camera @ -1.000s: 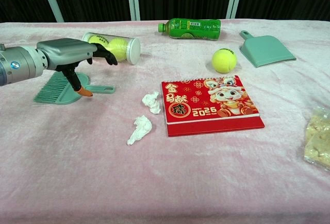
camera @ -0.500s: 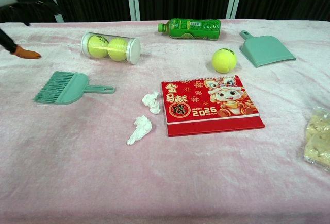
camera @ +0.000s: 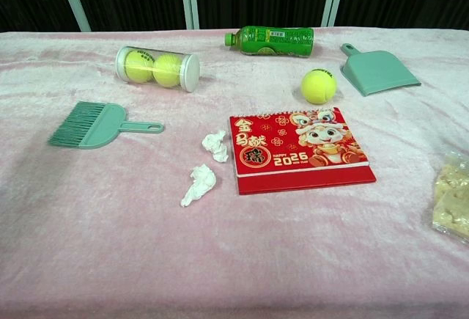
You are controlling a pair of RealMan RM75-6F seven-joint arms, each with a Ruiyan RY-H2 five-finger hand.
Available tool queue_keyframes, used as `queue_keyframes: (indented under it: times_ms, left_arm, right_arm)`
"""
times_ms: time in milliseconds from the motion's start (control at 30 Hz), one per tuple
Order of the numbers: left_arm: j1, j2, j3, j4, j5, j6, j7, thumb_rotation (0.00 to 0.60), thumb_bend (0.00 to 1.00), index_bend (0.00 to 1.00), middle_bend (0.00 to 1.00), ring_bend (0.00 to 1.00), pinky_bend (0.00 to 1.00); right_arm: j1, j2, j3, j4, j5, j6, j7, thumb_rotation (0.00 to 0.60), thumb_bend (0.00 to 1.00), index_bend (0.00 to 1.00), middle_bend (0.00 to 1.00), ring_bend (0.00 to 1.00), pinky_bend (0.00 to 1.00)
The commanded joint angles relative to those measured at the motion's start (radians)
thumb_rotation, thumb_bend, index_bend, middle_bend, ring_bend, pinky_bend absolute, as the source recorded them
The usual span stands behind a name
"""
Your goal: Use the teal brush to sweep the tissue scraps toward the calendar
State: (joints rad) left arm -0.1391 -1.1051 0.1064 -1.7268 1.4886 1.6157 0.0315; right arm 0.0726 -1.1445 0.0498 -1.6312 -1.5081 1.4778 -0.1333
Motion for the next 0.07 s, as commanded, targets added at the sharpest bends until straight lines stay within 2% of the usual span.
queue_keyframes:
  times_ms: [33,67]
  left_arm:
    - [0.010,0.016,-0.008,0.008,-0.010,-0.010,-0.011,0.600,0.16,0.25,0.15,0.00,0.03]
    - [0.010,0.019,-0.013,0.006,-0.013,-0.018,-0.021,0.600,0.16,0.25,0.15,0.00,0.03]
  right_arm:
    - [0.000,0.001,0.000,0.000,-0.002,0.000,-0.001,0.600,0.17,0.19,0.09,0.14,0.18]
    - [0.000,0.001,0.000,0.000,-0.003,0.002,-0.001,0.600,0.17,0.19,0.09,0.14,0.18]
